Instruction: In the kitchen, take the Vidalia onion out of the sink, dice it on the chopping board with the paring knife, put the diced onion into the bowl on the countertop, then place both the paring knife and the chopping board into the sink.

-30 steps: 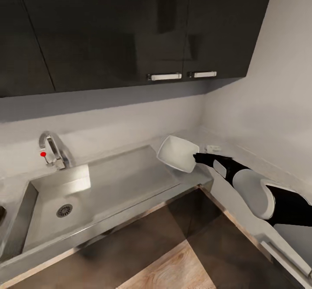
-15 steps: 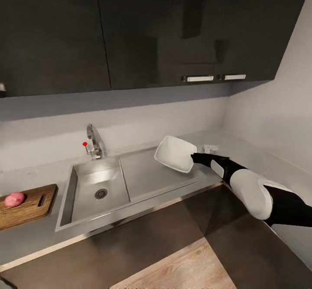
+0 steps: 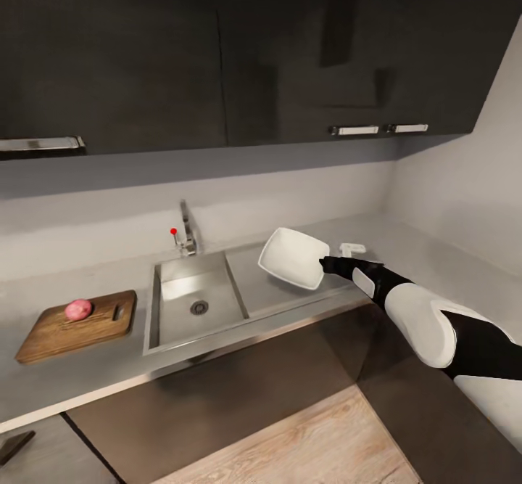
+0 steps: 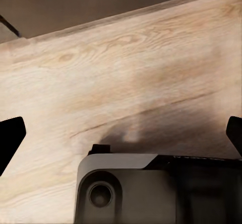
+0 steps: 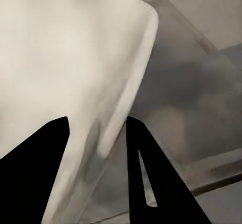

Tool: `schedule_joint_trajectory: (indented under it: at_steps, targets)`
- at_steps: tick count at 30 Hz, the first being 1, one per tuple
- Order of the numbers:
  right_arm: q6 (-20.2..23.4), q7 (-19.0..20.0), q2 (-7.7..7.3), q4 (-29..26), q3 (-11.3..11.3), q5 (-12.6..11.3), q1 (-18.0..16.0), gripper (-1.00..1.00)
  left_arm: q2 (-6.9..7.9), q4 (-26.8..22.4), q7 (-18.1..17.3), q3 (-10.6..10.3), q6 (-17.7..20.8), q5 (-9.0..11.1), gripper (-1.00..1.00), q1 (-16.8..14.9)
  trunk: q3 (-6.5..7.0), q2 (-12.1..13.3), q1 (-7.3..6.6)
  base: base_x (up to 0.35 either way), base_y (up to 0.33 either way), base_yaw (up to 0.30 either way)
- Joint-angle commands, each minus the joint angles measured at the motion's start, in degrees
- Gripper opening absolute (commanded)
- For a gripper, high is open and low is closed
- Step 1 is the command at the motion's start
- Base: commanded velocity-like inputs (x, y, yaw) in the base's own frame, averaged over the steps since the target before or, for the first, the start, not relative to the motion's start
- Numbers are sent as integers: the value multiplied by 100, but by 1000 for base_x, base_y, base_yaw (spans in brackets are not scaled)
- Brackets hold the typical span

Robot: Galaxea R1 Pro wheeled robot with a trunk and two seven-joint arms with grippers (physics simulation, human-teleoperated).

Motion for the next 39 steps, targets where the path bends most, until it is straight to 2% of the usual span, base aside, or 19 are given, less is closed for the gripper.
schedule_joint_trajectory:
  at_steps: [1, 8, 12, 22, 39]
  targets:
    - [33, 18, 0, -11, -70, 56, -5, -100, 2, 5, 19, -49, -21, 55, 100, -6, -13, -14, 1, -212, 239, 19]
    - [36, 13, 5, -11, -69, 56, -5, -100, 2, 5, 19, -49, -21, 53, 100, -5, -13, -14, 1, -208, 244, 6]
    - [35, -12, 87, -11, -69, 71, -5, -100, 2, 0, 19, -49, -21, 52, 100, -8, -13, -14, 1, -207, 246, 0]
    - [33, -276, 155, -11, -69, 74, -3, -100, 2, 5, 16, -49, -21, 54, 100, -3, -13, -14, 1, -190, 253, 0]
    - [34, -258, 149, -11, -69, 65, -5, -100, 2, 0, 14, -49, -21, 54, 100, -5, -13, -14, 1, -38, 291, 0]
